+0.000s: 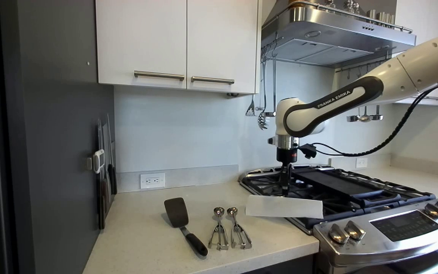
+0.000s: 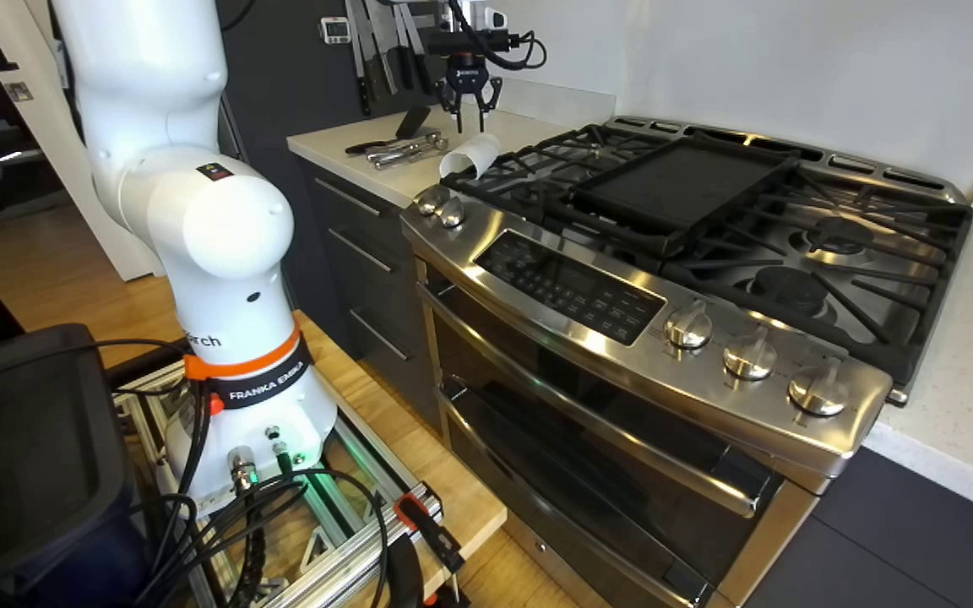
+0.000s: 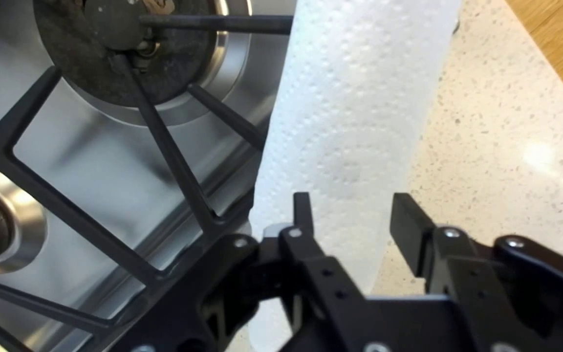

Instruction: Use the paper towel to wipe the black tray

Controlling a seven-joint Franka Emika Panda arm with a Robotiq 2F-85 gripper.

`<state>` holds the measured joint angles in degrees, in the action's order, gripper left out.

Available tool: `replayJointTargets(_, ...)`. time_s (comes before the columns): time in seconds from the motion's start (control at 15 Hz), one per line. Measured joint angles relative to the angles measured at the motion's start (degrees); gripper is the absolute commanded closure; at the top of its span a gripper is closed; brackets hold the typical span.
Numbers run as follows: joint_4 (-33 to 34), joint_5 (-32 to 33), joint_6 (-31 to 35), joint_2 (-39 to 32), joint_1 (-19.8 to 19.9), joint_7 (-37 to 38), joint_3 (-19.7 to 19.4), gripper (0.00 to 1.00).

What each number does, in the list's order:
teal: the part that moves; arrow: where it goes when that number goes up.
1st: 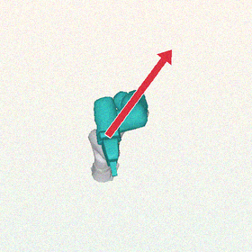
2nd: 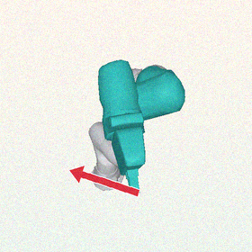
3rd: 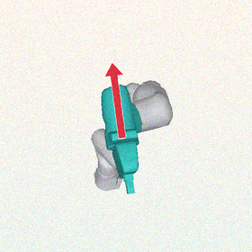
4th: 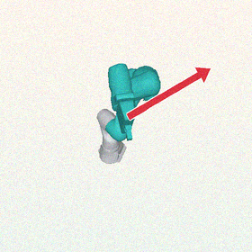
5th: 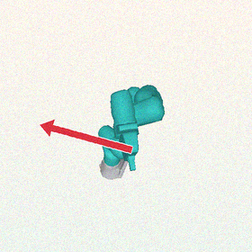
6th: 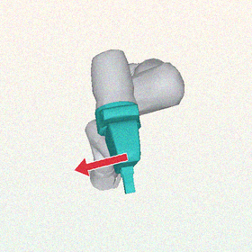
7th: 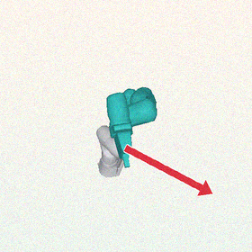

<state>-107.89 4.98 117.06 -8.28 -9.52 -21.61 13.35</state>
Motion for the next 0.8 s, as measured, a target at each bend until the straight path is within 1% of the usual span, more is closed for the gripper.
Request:
replayJointTargets(0.07,-0.05,0.25,0.75,-0.04,0.0,0.18,-0.1,0.14)
replayJointTargets(0.2,-0.1,0.73,1.95,-0.39,0.01,0.3,-0.5,0.01)
replayJointTargets(0.53,-0.17,0.99,3.84,-2.51,0.03,0.19,-1.2,0.0)
replayJointTargets(0.6,-0.17,0.99,3.86,-3.08,0.03,0.11,-1.26,0.25)
replayJointTargets(0.67,-0.17,0.96,3.86,-3.65,0.04,0.0,-1.27,0.25)
replayJointTargets(0.73,-0.16,0.92,3.86,-4.19,0.06,-0.13,-1.27,0.27)
replayJointTargets(0.8,-0.14,0.91,3.86,-4.7,0.06,-0.23,-1.27,0.34)
